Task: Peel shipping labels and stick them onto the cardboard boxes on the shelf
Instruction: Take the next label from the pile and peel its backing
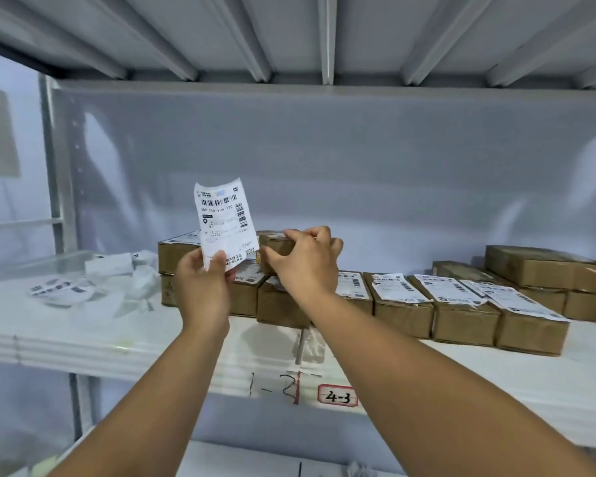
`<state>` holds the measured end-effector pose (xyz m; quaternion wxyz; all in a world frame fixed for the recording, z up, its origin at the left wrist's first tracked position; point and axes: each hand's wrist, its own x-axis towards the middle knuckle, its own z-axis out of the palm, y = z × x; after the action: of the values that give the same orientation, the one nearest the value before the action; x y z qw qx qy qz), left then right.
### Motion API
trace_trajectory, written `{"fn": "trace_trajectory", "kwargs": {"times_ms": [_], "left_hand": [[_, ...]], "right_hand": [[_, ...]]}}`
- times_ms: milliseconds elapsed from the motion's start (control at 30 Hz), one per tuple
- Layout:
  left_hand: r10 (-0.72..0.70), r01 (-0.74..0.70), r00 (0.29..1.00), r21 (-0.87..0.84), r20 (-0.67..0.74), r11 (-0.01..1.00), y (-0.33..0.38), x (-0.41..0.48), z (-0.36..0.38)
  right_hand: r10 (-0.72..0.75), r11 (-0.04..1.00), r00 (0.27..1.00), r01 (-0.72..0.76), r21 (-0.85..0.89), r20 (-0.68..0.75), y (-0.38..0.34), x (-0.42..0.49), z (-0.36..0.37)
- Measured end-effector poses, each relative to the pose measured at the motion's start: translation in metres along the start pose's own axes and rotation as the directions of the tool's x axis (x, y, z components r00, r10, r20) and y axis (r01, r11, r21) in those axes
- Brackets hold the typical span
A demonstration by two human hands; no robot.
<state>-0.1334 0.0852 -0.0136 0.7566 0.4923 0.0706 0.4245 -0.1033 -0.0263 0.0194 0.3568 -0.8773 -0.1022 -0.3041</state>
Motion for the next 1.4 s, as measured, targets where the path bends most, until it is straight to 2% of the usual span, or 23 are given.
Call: {"fn": "trace_trajectory", "kwargs": {"times_ms": [100, 200, 467, 567, 600, 667, 733, 767, 867, 967, 1067, 1167, 1267, 1400], "left_hand": [[0.016, -0.012, 0.998, 0.057, -0.058, 0.998, -0.001, 0.008, -0.016], [0.047, -0.041, 0.998, 0.125, -0.044, 0.991, 0.000, 0.013, -0.024], [0.071, -0.080, 0.996, 0.232, 0.047, 0.969, -0.001, 0.013, -0.033], [0.077, -0.089, 0.995, 0.189, 0.071, 0.978, 0.001, 0.006, -0.029], [0.072, -0.085, 0.994, 0.169, 0.079, 0.982, 0.002, 0.004, -0.026], [0.068, -0.081, 0.992, 0.129, 0.103, 0.988, 0.004, -0.001, -0.021], [0.061, -0.073, 0.989, 0.089, 0.133, 0.993, 0.005, -0.005, -0.017], [0.052, -0.063, 0.987, 0.070, 0.152, 0.996, 0.005, -0.007, -0.015], [0.015, -0.024, 0.975, 0.035, 0.223, 0.999, 0.001, -0.017, -0.007], [-0.067, 0.076, 0.947, -0.019, 0.313, 0.997, -0.005, -0.033, 0.006], [-0.194, 0.236, 0.897, -0.060, 0.398, 0.970, -0.010, -0.048, 0.018], [-0.280, 0.337, 0.850, -0.053, 0.445, 0.940, -0.016, -0.060, 0.030], [-0.321, 0.371, 0.787, 0.012, 0.527, 0.929, -0.022, -0.066, 0.036], [-0.389, 0.353, 0.724, 0.178, 0.570, 0.918, -0.028, -0.064, 0.035]], "right_hand": [[-0.005, 1.000, 0.999, 0.004, -0.011, -0.039, -0.014, 0.000, 0.014], [-0.021, 1.000, 0.998, 0.020, -0.017, -0.051, -0.022, 0.003, 0.029], [-0.089, 0.985, 0.991, 0.102, -0.140, 0.096, -0.013, 0.003, 0.052], [-0.116, 0.984, 0.993, 0.114, -0.135, -0.007, -0.008, 0.005, 0.042], [-0.106, 0.993, 0.992, 0.103, -0.058, -0.063, -0.007, 0.005, 0.038], [-0.056, 0.967, 0.993, 0.081, 0.243, -0.107, -0.007, 0.003, 0.028], [-0.010, 0.872, 1.000, 0.022, 0.490, -0.027, -0.007, -0.001, 0.016], [-0.017, 0.859, 0.999, -0.002, 0.513, 0.032, -0.006, -0.003, 0.011], [-0.056, 0.874, 0.992, -0.006, 0.486, 0.114, 0.008, -0.011, 0.001], [-0.029, 0.870, 0.999, 0.005, 0.494, 0.041, 0.029, -0.018, -0.014], [-0.048, 0.916, 0.999, 0.054, 0.397, -0.024, 0.052, -0.023, -0.032], [-0.008, 0.913, 0.999, 0.026, 0.408, -0.045, 0.077, -0.026, -0.043], [-0.050, 0.947, 0.995, 0.074, 0.312, -0.084, 0.098, -0.029, -0.048], [-0.222, 0.959, 0.954, 0.251, 0.130, -0.203, 0.115, -0.035, -0.046]]}}
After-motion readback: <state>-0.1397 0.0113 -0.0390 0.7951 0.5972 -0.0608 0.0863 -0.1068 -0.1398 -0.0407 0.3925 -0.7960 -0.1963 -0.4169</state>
